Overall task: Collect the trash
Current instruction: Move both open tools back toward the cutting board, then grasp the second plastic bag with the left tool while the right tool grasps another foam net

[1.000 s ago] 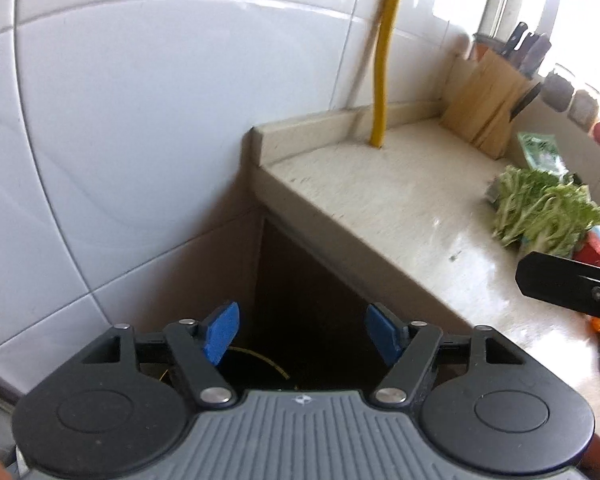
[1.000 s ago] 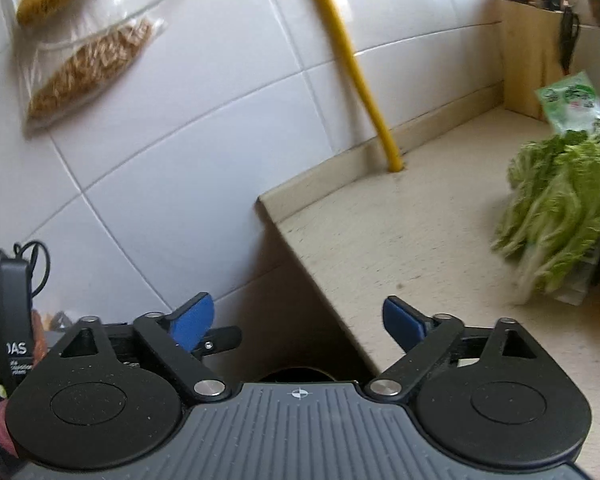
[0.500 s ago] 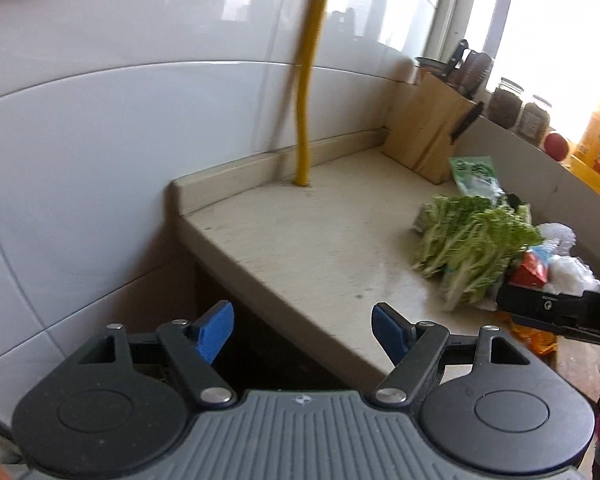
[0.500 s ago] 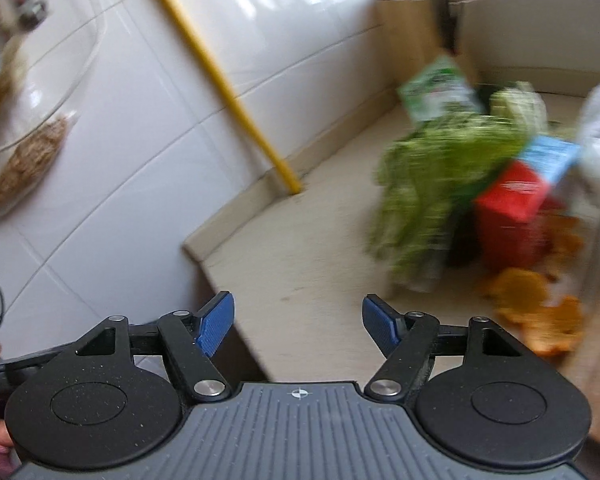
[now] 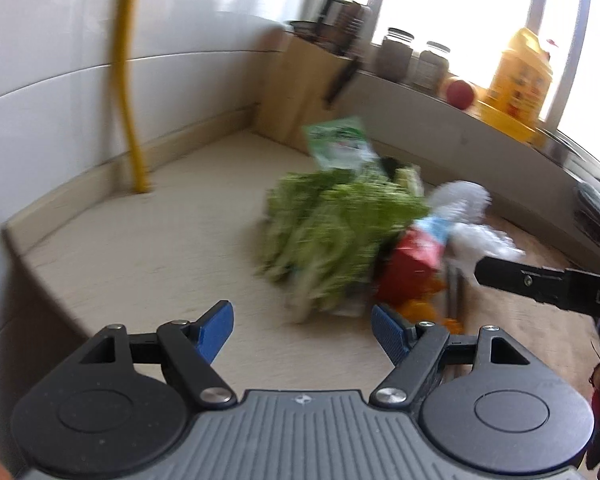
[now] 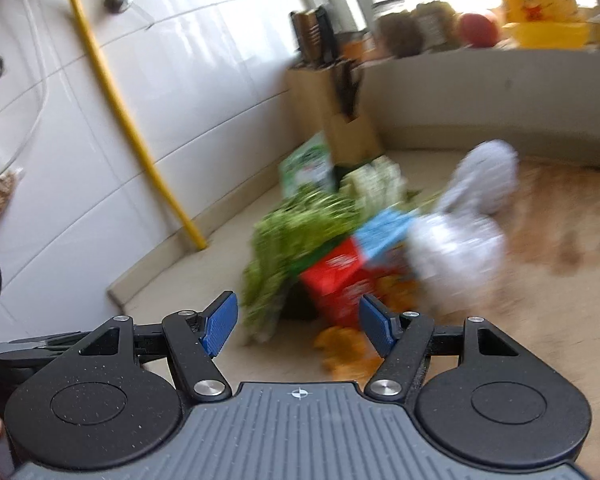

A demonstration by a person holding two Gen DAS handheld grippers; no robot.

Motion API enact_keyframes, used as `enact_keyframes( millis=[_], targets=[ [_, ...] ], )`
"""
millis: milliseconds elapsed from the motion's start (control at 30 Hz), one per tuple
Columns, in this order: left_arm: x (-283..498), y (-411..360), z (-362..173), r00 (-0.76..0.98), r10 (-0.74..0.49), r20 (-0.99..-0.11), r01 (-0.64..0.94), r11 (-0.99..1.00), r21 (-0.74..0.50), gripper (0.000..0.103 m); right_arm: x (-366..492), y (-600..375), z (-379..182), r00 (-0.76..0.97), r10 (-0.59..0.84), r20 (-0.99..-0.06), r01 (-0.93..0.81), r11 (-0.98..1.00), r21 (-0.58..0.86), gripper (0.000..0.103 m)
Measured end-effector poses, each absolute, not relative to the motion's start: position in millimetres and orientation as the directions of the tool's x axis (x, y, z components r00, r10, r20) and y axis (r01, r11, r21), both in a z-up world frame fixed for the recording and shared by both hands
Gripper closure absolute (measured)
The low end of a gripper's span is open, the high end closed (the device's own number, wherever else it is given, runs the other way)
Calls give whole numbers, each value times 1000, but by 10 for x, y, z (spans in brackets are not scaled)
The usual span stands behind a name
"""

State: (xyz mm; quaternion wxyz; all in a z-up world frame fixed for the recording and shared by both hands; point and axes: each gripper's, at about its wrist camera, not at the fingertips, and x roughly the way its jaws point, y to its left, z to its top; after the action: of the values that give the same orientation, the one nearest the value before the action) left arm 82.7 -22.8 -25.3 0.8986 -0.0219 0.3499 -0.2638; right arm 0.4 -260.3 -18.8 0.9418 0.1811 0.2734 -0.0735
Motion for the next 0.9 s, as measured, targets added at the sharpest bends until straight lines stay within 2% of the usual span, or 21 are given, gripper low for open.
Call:
enact_keyframes(
  millis=[200, 367, 567, 700, 900],
  targets=[
    [837, -657, -196, 556, -565, -610, 547, 801, -244, 30, -135, -2921, -62, 833, -202, -515, 329, 930, 167, 28],
    [822, -1058, -105, 482, -650, -588, 614, 729, -303, 30, -169, -3226, -15, 827, -260, -499, 379, 913, 152, 27],
    [814, -1567, -73, 378, -715, -589, 664, 652, -366, 30, -80, -3480, -5, 819, -280, -501, 392, 911, 130, 24],
    [835, -1833, -100, 359, -709, -608, 674, 647, -357, 30, 29, -3686, 10, 820, -278, -501, 379, 919, 111, 20],
    [1054, -2059, -216, 324, -676, -661, 600, 687, -408, 30, 324, -3979, -72, 814, -242, -528, 336, 938, 88, 17]
  ],
)
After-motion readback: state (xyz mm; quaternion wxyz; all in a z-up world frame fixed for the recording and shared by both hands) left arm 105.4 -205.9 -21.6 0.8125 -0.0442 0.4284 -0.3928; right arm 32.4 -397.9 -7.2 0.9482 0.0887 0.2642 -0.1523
